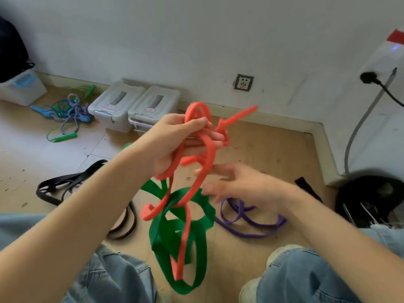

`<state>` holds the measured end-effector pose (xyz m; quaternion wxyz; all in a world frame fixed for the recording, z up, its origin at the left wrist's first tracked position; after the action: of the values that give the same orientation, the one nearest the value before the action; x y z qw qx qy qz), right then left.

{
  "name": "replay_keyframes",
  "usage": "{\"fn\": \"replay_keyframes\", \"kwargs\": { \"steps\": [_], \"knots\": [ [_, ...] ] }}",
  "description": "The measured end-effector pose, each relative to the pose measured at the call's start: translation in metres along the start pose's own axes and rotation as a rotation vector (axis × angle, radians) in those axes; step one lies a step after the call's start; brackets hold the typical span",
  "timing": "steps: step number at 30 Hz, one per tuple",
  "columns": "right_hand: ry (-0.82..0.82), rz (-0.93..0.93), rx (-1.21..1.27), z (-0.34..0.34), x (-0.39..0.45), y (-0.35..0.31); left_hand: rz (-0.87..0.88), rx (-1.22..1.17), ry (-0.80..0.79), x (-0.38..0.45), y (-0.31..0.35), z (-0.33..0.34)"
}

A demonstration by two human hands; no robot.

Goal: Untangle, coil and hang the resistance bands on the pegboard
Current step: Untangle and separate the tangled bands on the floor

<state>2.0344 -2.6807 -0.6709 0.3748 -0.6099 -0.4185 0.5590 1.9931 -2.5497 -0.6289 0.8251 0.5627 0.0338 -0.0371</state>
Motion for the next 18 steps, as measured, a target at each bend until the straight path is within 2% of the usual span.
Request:
{"fn": "replay_keyframes", "kwargs": {
  "steps": [2,6,8,11,14,16,18],
  "knots": [
    [0.033,-0.063,0.051,0.011,0.010,0.000,-0.034,0.010,-0.001,0.002,-0.005,0.004],
    [0.290,-0.180,0.122,0.013,0.020,-0.004,0.027,0.006,0.055,0.001,-0.008,-0.012],
    [0.304,-0.279,0.223,0.006,0.019,-0.013,0.004,0.061,0.063,0.001,-0.013,-0.030],
    [0.297,-0.437,0.327,-0.014,0.007,-0.037,-0.199,0.265,-0.146,-0.003,-0.043,-0.038],
    [0.374,-0.542,0.479,-0.036,-0.007,-0.048,-0.348,0.461,-0.372,-0.009,-0.081,-0.029],
    [0.413,-0.555,0.545,-0.042,-0.012,-0.046,-0.350,0.520,-0.397,-0.007,-0.094,-0.023],
    [0.425,-0.532,0.559,-0.042,-0.014,-0.042,-0.328,0.606,-0.328,-0.001,-0.093,-0.023]
  ]
}}
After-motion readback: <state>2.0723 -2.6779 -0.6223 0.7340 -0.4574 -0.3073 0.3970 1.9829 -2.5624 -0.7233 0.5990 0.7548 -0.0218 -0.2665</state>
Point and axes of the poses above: each hand's wrist, its own x-axis towards the middle knuckle, its own z-axis out of the palm, y = z × x, the point moved 4 cm from there along x, towards the middle knuckle, and after that the axes turned 13 degrees about -y, right-handed, at the moved point
